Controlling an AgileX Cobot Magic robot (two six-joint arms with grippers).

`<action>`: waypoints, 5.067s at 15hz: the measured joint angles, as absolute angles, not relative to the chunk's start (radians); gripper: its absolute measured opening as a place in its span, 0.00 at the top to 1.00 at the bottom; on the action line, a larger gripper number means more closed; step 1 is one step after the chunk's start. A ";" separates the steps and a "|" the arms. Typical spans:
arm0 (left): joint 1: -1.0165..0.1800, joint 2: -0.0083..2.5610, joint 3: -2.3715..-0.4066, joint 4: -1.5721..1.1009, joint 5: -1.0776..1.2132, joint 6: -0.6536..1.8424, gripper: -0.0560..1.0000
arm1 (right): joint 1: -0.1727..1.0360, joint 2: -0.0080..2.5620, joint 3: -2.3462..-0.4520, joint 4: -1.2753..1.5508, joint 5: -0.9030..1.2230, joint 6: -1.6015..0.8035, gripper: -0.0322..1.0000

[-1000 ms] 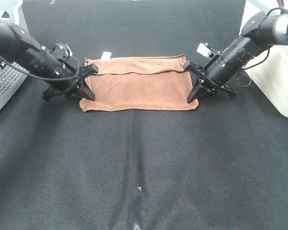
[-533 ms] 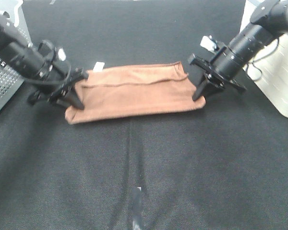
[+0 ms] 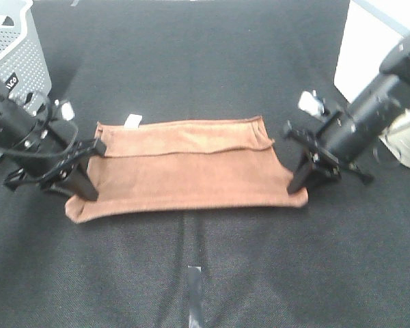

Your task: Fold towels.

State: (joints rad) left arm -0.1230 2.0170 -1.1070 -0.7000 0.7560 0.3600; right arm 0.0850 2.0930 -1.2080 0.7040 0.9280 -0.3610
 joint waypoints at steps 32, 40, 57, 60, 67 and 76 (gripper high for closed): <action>-0.090 2.279 -1.610 -0.617 0.623 0.198 0.18 | 0.083 2.333 -1.838 0.599 0.997 -0.300 0.11; -0.123 2.333 -1.622 -0.623 0.548 0.203 0.30 | 0.083 2.333 -1.838 0.590 0.976 -0.300 0.11; -0.117 2.204 -1.818 -0.330 0.847 0.030 0.87 | 0.083 2.333 -1.838 0.588 0.973 -0.300 0.11; -0.198 2.208 -1.898 -0.357 0.868 -0.034 0.87 | 0.083 2.333 -1.838 0.593 0.989 -0.300 0.11; -0.372 2.362 -1.997 -0.543 0.746 -0.146 0.81 | 0.083 2.333 -1.838 0.616 1.017 -0.300 0.11; -0.451 2.406 -2.028 -0.636 0.508 -0.265 0.36 | 0.083 2.333 -1.838 0.634 1.060 -0.300 0.11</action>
State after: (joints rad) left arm -0.4510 2.4060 -2.0280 -0.6360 0.5080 -0.2650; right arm 0.0830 2.3330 -1.8380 0.6340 1.0600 -0.3000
